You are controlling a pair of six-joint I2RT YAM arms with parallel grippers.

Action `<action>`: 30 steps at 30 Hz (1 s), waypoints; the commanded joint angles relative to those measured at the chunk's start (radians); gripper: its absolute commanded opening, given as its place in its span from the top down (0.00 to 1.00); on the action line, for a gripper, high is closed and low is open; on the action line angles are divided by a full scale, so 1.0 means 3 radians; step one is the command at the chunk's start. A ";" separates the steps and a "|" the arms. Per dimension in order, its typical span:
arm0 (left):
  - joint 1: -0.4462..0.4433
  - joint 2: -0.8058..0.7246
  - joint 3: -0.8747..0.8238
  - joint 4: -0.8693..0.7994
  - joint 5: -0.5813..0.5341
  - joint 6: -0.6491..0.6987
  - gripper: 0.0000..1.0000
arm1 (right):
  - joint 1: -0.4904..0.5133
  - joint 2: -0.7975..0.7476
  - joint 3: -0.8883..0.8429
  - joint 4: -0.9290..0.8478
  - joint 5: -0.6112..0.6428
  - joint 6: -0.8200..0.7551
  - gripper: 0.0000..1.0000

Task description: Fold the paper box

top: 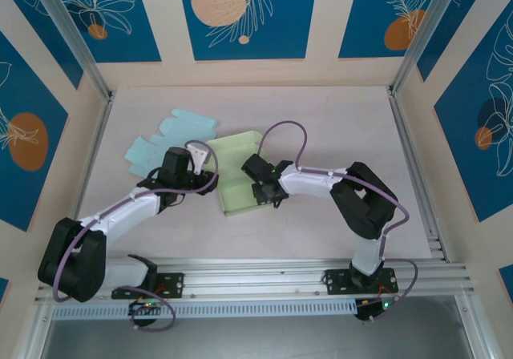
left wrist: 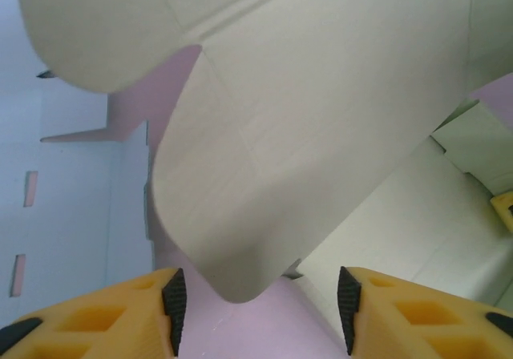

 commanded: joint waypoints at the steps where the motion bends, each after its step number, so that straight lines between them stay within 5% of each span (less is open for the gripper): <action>1: 0.0031 -0.0006 -0.0009 0.0173 0.0155 0.0003 0.53 | 0.0012 0.0091 0.0029 -0.0093 0.0136 0.0069 0.89; 7: 0.0030 0.0138 0.0046 0.0331 0.0193 -0.0014 0.61 | 0.0015 0.0249 0.0134 -0.0141 0.0279 0.0033 1.00; 14: 0.0029 0.0189 0.0135 0.0376 0.0286 -0.0088 0.63 | 0.0066 0.0654 0.0475 -0.0688 0.0723 0.0169 1.00; 22: 0.0030 0.0081 0.0148 0.0346 0.0231 -0.0187 0.63 | 0.0022 0.0801 0.0530 -0.0679 0.0322 0.0121 1.00; 27: 0.0031 -0.0056 0.0200 0.0186 0.0122 -0.0210 0.58 | 0.0030 0.0572 0.0567 -0.0743 0.0334 0.0063 0.69; 30: 0.0032 -0.0138 0.0208 0.0163 0.0139 -0.0241 0.57 | 0.0026 0.0448 0.0640 -0.0754 0.0330 -0.0004 0.60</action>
